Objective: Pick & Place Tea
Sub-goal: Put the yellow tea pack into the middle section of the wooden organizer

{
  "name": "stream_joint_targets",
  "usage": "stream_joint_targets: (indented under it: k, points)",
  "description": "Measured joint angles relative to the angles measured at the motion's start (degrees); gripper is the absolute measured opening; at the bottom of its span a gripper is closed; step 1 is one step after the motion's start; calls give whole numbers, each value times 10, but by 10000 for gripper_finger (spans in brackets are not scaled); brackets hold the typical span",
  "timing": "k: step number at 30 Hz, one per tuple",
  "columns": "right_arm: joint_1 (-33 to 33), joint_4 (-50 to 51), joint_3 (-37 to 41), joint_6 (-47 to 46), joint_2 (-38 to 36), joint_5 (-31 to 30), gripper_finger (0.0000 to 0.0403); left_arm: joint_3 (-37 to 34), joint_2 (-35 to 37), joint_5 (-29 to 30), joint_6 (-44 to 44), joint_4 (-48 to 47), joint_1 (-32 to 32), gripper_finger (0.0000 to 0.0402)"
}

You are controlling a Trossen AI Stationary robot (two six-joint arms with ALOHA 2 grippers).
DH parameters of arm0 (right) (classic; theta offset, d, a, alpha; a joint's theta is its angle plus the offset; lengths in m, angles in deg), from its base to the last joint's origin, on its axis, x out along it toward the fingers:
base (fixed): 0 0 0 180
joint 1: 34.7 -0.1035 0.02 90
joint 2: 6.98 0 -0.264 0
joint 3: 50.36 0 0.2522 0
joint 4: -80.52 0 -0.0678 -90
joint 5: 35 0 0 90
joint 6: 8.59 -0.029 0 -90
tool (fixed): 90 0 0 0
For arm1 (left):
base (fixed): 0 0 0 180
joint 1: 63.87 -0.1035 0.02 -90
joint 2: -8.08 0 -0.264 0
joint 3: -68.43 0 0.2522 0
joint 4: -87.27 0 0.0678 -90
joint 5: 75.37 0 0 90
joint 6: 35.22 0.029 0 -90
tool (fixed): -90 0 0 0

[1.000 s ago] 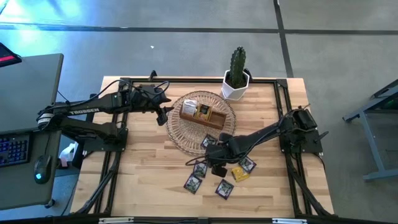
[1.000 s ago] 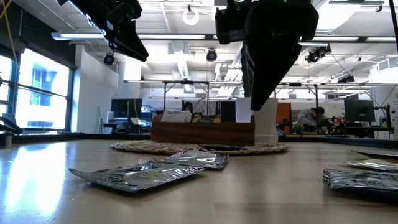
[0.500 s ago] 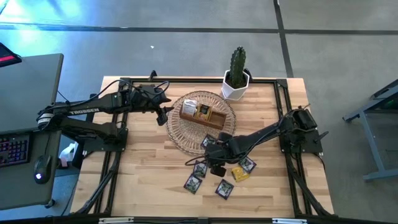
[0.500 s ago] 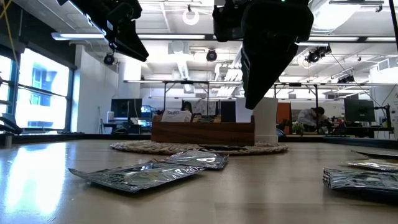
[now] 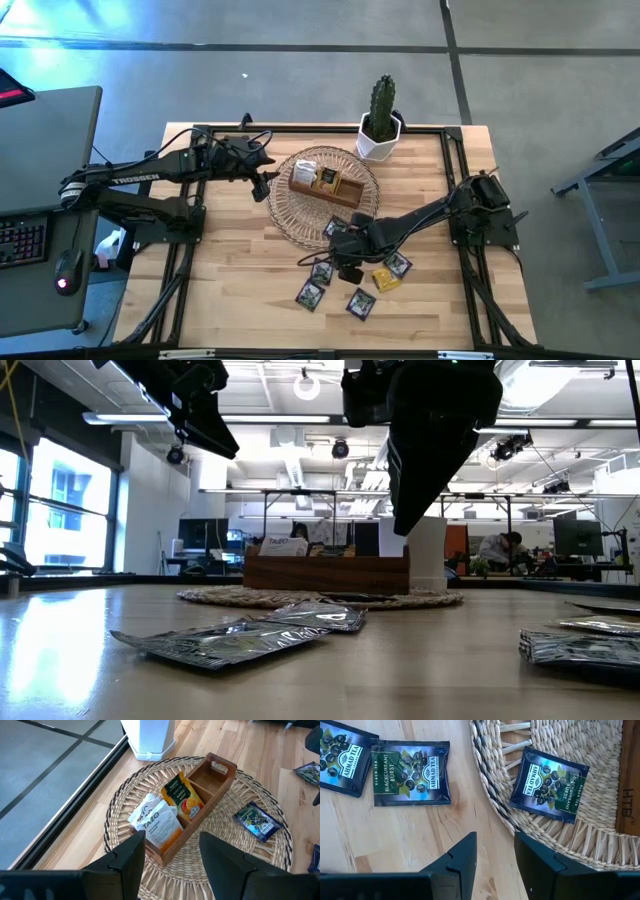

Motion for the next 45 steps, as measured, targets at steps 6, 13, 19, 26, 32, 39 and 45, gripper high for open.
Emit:
stream_joint_targets:
  k: [6, 13, 19, 26, 32, 39, 45]
  points:
    - [-4, 0, 0, -7, 0, 32, 129, 0, 0, 0, 0, 0, 0, 184]
    - [-47, 35, 0, -5, 0, 86, 129, 0, 0, 0, 0, 0, 0, 184]
    - [-110, 139, 0, -49, 0, 72, 129, 0, 0, 0, -4, 34, 0, 184]
    - [-155, 191, 0, -100, 0, 55, 129, 0, 0, 0, -4, 51, 0, 184]
    - [-172, 175, 2, -109, 0, 71, 129, 0, 0, 3, -5, 50, 0, 184]
    - [-175, 92, 66, -105, 0, 93, 128, 0, 0, -67, -5, 44, 0, 184]
    - [-145, 7, 130, -51, 0, 105, 129, 0, 0, -72, -6, 41, 0, 184]
